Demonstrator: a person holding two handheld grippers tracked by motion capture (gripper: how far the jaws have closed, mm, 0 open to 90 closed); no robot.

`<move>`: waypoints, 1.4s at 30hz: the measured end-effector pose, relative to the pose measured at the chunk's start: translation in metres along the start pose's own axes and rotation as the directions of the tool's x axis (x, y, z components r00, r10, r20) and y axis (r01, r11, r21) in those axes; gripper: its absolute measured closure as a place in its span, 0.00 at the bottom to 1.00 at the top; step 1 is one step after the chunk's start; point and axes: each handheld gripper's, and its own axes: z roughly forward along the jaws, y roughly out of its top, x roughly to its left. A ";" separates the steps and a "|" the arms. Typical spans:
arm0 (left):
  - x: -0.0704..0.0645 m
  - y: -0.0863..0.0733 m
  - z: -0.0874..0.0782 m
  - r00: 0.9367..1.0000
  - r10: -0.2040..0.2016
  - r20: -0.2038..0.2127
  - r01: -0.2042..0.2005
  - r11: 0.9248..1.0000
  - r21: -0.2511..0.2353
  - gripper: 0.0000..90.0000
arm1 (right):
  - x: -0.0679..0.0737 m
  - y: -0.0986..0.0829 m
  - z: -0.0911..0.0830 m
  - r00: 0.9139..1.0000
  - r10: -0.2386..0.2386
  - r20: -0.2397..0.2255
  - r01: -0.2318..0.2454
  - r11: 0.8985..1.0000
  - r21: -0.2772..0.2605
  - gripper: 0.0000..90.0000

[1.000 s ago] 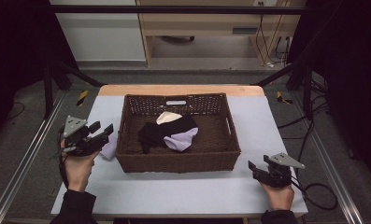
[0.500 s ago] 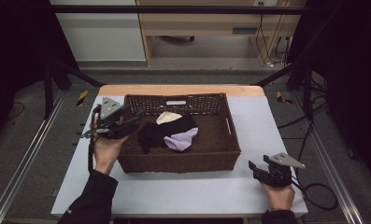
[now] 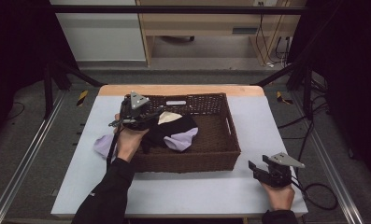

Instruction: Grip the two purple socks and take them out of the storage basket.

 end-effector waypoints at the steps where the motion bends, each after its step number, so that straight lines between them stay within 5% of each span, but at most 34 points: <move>1: -0.001 -0.001 0.004 1.000 0.001 0.016 -0.001 1.000 0.006 0.58 | 0.000 0.000 0.000 1.000 0.000 0.000 0.000 1.000 0.001 0.41; 9: -0.008 -0.013 0.029 0.998 0.007 0.067 -0.013 0.996 0.089 0.58 | 0.000 0.000 0.000 1.000 0.004 -0.006 -0.004 1.000 0.000 0.41; 16: -0.012 -0.026 0.047 0.993 0.027 0.119 -0.047 0.983 0.176 0.52 | 0.000 0.000 0.000 1.000 0.001 -0.006 -0.001 1.000 0.000 0.42; 18: -0.012 -0.030 0.054 0.991 0.038 0.125 -0.067 0.971 0.228 0.52 | 0.000 0.000 0.000 1.000 0.007 -0.008 -0.007 1.000 0.001 0.42; 24: -0.016 -0.034 0.061 0.985 0.079 0.152 -0.120 0.952 0.283 0.52 | 0.000 0.000 0.000 1.000 0.000 -0.009 0.000 1.000 0.000 0.42; 26: -0.017 -0.035 0.063 0.984 0.086 0.156 -0.128 0.950 0.284 0.52 | 0.000 0.000 0.000 1.000 0.000 -0.009 0.000 1.000 0.000 0.42; 27: -0.019 -0.037 0.065 0.981 0.104 0.164 -0.151 0.940 0.305 0.52 | 0.000 0.000 0.000 1.000 0.000 -0.009 0.000 1.000 0.000 0.42; 37: -0.022 -0.041 0.069 0.976 0.115 0.186 -0.179 0.910 0.373 0.57 | 0.000 0.000 0.001 1.000 -0.001 -0.010 0.001 1.000 0.001 0.42; 42: -0.023 -0.046 0.076 0.973 0.101 0.209 -0.187 0.872 0.453 0.55 | 0.000 0.000 0.001 1.000 -0.001 -0.009 0.001 1.000 0.001 0.42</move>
